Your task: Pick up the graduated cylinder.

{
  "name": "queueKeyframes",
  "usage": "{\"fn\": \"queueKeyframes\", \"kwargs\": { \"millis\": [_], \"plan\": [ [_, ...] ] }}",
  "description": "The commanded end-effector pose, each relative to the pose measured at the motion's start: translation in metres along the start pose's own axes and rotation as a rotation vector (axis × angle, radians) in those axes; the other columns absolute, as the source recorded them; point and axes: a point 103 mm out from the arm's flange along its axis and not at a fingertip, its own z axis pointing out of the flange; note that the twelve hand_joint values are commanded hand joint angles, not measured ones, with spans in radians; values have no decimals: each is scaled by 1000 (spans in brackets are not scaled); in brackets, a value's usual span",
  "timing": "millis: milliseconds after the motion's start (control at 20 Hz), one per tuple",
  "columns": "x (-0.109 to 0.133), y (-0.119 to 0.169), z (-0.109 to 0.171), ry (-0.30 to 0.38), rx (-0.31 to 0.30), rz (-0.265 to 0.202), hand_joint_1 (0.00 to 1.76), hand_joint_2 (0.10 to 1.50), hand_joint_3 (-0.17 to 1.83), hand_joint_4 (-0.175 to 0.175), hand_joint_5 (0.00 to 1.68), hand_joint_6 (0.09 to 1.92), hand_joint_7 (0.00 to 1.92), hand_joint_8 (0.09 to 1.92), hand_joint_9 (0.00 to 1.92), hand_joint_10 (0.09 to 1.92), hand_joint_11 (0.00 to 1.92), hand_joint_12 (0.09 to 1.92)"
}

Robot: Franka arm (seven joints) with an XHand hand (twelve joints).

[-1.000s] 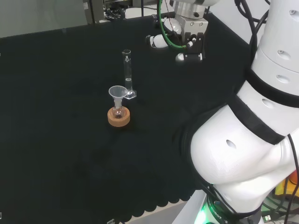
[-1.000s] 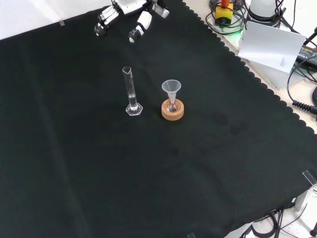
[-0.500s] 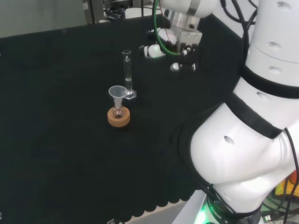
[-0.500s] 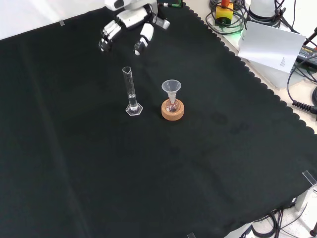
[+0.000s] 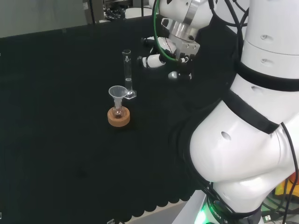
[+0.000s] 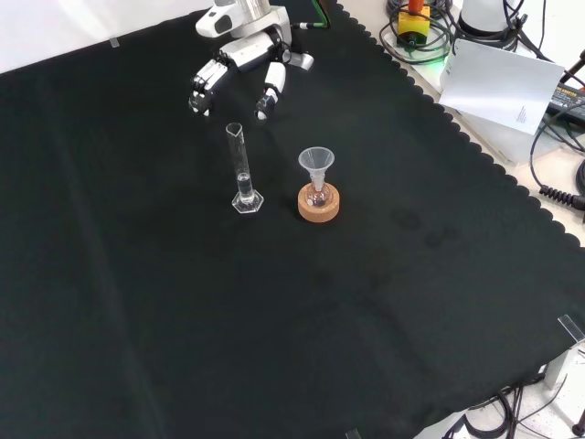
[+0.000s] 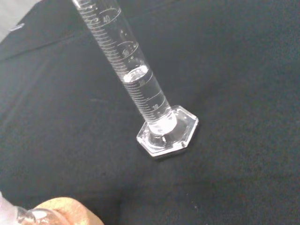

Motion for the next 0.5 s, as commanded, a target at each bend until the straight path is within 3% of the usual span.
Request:
{"fn": "queueKeyframes", "kwargs": {
  "millis": [50,500],
  "plan": [
    [-7,8,27,127,28,-36,668,871,237,-29,282,87,199,663,546,624,294,1348],
    [-4,22,53,271,19,-75,747,833,269,-23,277,87,264,660,555,609,323,1342]
  ]
}}
